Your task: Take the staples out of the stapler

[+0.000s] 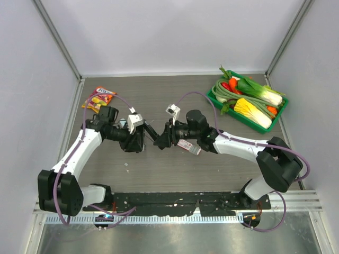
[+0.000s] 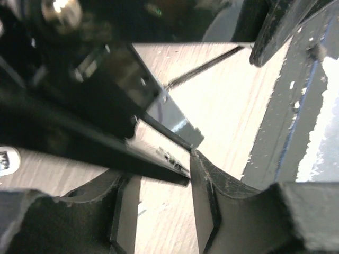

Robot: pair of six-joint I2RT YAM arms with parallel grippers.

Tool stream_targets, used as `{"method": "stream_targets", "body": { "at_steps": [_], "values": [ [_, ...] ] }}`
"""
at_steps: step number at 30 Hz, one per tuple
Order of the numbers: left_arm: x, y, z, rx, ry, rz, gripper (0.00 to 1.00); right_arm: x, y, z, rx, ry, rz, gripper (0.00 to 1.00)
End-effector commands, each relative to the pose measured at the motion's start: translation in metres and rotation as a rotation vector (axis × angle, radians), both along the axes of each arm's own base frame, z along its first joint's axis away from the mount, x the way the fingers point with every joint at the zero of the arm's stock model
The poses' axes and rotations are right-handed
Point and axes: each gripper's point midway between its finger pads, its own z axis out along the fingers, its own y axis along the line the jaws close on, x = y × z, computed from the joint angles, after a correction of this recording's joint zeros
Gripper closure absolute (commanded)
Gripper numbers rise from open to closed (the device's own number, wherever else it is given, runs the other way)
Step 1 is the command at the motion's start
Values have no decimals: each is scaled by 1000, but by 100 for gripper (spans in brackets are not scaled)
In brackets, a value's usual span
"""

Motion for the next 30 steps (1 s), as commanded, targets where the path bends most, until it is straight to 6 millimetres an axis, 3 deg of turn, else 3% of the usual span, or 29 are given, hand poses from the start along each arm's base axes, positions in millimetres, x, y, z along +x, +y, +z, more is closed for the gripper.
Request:
{"method": "stream_targets", "body": {
  "at_steps": [1,15,26,27,28,30],
  "values": [
    [25,5,2,58,-181,-64,100,8,-13,-8,-99,29,-77,99],
    [34,7,-15,99,-180,-101,100,8,-20,-14,-129,37,-105,99],
    [23,0,-1,54,-171,-98,100,17,-10,18,30,48,-161,99],
    [20,-2,4,39,-146,-89,95,17,-10,19,43,53,-169,99],
    [16,-6,9,9,-130,-97,70,20,-8,29,85,40,-177,99],
    [6,-10,18,-24,-91,-104,41,21,-5,38,129,61,-186,99]
  ]
}}
